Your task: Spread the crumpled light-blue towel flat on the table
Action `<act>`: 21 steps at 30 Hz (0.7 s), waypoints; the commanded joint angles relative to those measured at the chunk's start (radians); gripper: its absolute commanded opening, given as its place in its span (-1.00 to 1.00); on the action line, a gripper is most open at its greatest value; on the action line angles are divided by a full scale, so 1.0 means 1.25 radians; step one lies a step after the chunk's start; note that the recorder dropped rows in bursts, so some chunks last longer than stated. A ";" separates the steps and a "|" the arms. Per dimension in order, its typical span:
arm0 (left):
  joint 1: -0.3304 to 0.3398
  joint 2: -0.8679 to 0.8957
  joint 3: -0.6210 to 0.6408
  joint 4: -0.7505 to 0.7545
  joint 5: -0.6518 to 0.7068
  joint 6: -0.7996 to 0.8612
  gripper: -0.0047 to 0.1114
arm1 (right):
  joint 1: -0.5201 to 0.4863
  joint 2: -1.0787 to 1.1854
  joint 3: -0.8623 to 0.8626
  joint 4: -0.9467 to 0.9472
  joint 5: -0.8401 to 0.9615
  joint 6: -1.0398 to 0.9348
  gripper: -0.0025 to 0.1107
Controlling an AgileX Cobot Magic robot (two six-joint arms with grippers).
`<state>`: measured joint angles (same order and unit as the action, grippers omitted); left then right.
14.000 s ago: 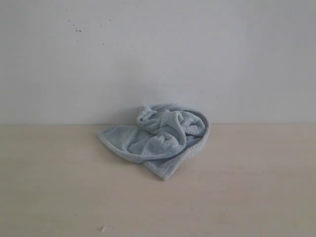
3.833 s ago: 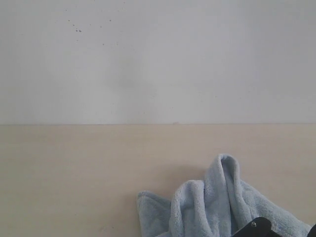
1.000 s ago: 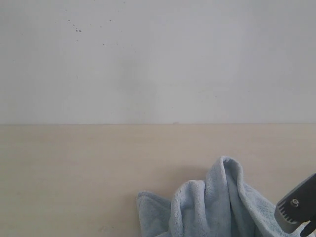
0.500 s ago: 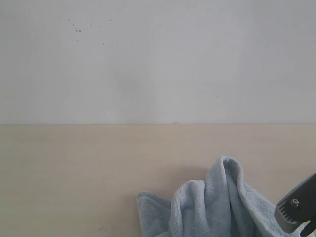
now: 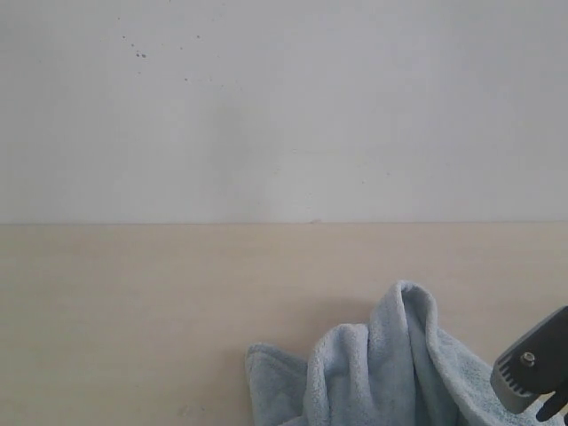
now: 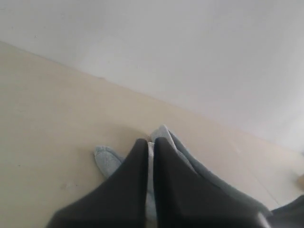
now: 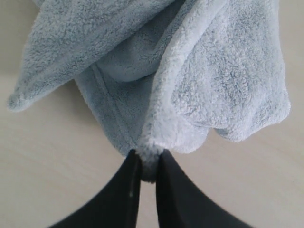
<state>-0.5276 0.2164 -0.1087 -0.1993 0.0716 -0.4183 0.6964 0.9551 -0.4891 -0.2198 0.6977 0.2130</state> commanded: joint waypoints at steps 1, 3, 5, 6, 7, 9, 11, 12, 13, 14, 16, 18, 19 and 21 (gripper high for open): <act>-0.046 0.149 -0.082 0.004 -0.015 0.093 -0.85 | 0.000 -0.004 -0.002 -0.006 -0.010 -0.005 -0.77; -0.058 0.233 -0.123 0.004 -0.017 0.122 -0.85 | 0.000 -0.004 -0.002 -0.006 -0.010 -0.005 -0.77; -0.063 0.316 -0.157 0.004 -0.021 0.149 -0.85 | 0.000 -0.004 -0.002 -0.006 -0.010 -0.005 -0.77; -0.063 0.355 -0.171 0.004 -0.021 0.161 -0.85 | 0.000 -0.004 -0.002 -0.006 -0.010 -0.005 -0.77; -0.063 0.386 -0.182 0.004 -0.021 0.171 -0.85 | 0.000 -0.004 -0.002 -0.006 -0.010 -0.005 -0.77; -0.063 0.460 -0.203 0.004 -0.021 0.206 -0.85 | 0.000 -0.004 -0.002 -0.006 -0.010 -0.005 -0.77; -0.063 0.523 -0.218 0.004 -0.027 0.233 -0.85 | 0.000 -0.004 -0.002 -0.006 -0.013 -0.005 -0.77; -0.063 0.555 -0.222 0.004 -0.041 0.239 -0.85 | 0.000 -0.004 -0.002 -0.006 -0.015 -0.005 -0.77; -0.063 0.585 -0.222 0.004 -0.057 0.241 -0.85 | 0.000 -0.004 -0.002 -0.006 -0.017 -0.005 -0.77; -0.063 0.612 -0.222 0.004 -0.084 0.241 -0.85 | 0.000 -0.004 -0.002 -0.006 -0.017 -0.005 -0.77; -0.063 0.659 -0.222 0.004 -0.106 0.236 -0.85 | 0.000 -0.004 -0.002 -0.006 -0.017 -0.005 -0.77; -0.063 0.709 -0.222 0.000 -0.126 0.183 -0.85 | 0.000 -0.004 -0.002 -0.006 -0.017 -0.005 -0.77; -0.063 0.728 -0.222 0.000 -0.144 0.158 -0.85 | 0.000 -0.004 -0.002 -0.006 -0.017 -0.005 -0.77; -0.063 0.769 -0.222 0.000 -0.166 0.146 -0.85 | 0.000 -0.004 -0.002 -0.006 -0.017 -0.005 -0.77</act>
<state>-0.5991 1.1175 -0.3779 -0.1957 -0.0804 -0.1921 0.6964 0.9551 -0.4891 -0.2212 0.6870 0.2130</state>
